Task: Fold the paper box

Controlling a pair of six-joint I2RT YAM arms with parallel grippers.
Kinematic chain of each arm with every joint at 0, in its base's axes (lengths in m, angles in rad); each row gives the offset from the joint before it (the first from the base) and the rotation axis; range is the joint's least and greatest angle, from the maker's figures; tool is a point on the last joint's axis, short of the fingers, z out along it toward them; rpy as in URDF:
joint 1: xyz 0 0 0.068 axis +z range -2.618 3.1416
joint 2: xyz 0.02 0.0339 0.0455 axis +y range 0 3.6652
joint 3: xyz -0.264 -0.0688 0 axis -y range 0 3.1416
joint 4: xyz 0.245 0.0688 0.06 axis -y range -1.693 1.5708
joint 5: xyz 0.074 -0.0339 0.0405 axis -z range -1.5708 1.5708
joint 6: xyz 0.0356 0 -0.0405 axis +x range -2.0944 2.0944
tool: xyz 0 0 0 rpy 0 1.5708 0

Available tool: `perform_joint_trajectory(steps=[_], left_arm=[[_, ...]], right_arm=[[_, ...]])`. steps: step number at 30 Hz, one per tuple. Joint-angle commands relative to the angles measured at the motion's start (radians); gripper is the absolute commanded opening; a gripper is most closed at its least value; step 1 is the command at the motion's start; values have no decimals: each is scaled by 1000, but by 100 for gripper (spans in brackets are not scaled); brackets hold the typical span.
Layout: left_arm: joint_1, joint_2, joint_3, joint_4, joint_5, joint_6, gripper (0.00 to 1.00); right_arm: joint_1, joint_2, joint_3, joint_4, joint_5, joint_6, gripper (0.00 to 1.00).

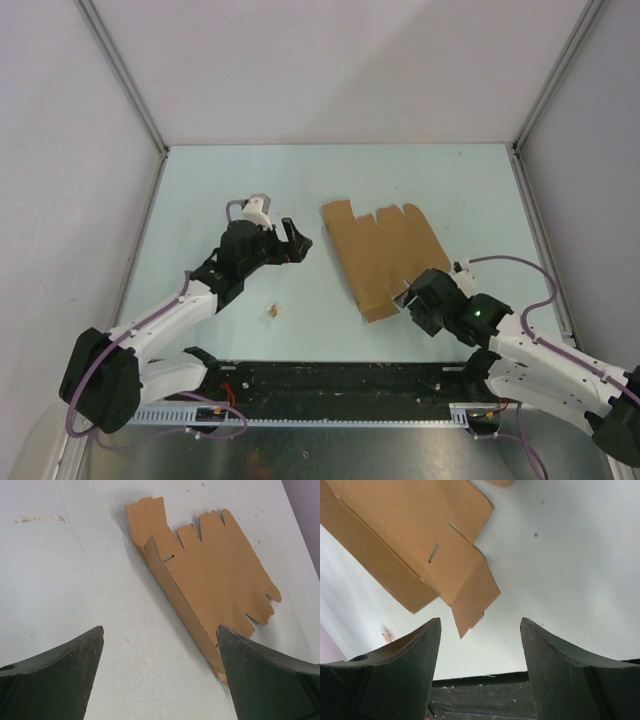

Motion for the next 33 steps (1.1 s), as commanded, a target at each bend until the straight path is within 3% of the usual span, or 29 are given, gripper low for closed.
perform_joint_trajectory(steps=[1, 6, 17, 24, 33], left_arm=[[11, -24, 34, -9, -26, -42, 100], [11, -40, 30, -24, -52, -50, 100], [16, -73, 5, -30, -61, -49, 100], [23, -72, -8, -32, -71, -64, 100], [50, -73, -13, -32, -63, -70, 99]], right_arm=[[94, 44, -47, 29, 72, 253, 70], [122, 178, -92, 213, 40, 281, 69], [109, 261, -127, 383, 16, 293, 64], [94, 307, -161, 480, -10, 284, 47], [45, 357, -163, 511, -60, 150, 31]])
